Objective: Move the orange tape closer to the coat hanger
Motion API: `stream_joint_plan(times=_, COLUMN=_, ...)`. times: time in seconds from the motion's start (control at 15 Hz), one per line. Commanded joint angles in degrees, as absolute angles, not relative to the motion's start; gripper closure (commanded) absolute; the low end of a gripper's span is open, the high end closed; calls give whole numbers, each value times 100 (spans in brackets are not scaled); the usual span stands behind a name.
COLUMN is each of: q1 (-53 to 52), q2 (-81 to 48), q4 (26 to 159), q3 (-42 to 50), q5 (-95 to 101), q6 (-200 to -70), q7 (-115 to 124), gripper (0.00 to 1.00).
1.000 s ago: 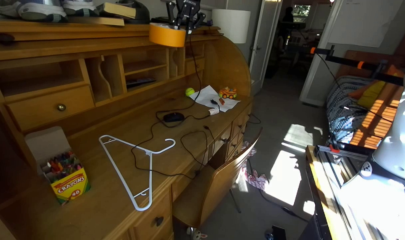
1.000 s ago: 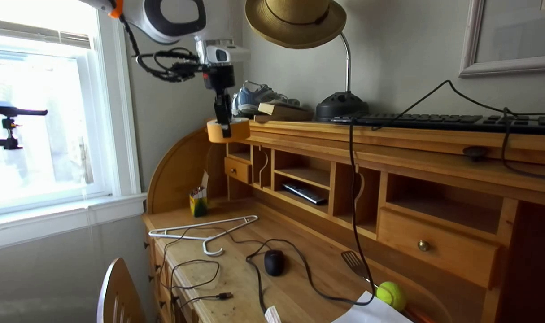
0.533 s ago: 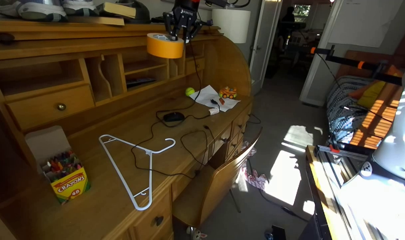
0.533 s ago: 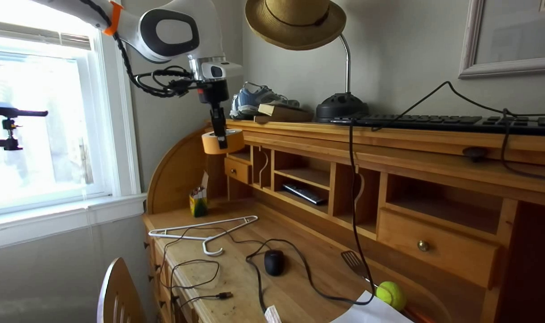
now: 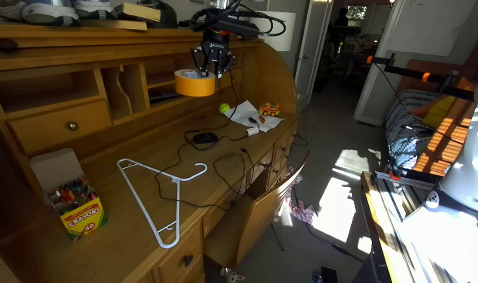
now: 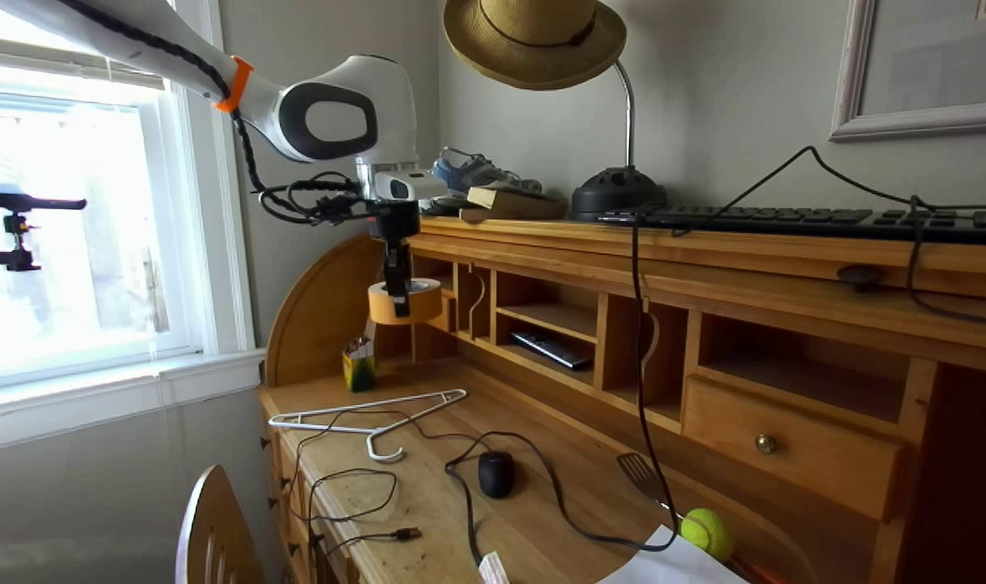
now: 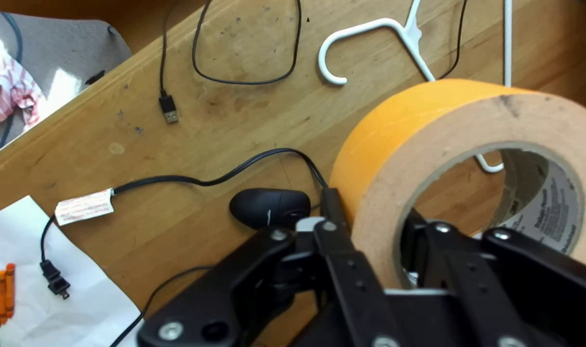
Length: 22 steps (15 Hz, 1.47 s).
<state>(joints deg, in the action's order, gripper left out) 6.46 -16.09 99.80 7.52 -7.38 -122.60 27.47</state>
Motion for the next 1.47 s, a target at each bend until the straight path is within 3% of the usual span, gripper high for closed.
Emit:
stream_joint_plan(times=0.0, q1=597, q2=-1960, q4=9844, q3=834, q5=-1072, q6=-12734, q7=3478, gripper=93)
stream_joint_plan(times=0.93, q1=302, q2=-2213, q4=10670, q3=728, q5=-998, q6=-14030, q7=3576, gripper=93)
stream_joint_plan(times=1.0, q1=315, q2=-2217, q4=10497, q3=757, q5=-989, q6=-13748, q7=3623, gripper=73)
stream_joint_plan(times=1.33, q1=284, q2=-2306, q4=10569, q3=755, q5=-991, q6=-13887, q7=3616, gripper=73)
stream_joint_plan(times=1.4, q1=227, q2=-2431, q4=10498, q3=822, q5=-830, q6=-13829, q7=3712, gripper=93)
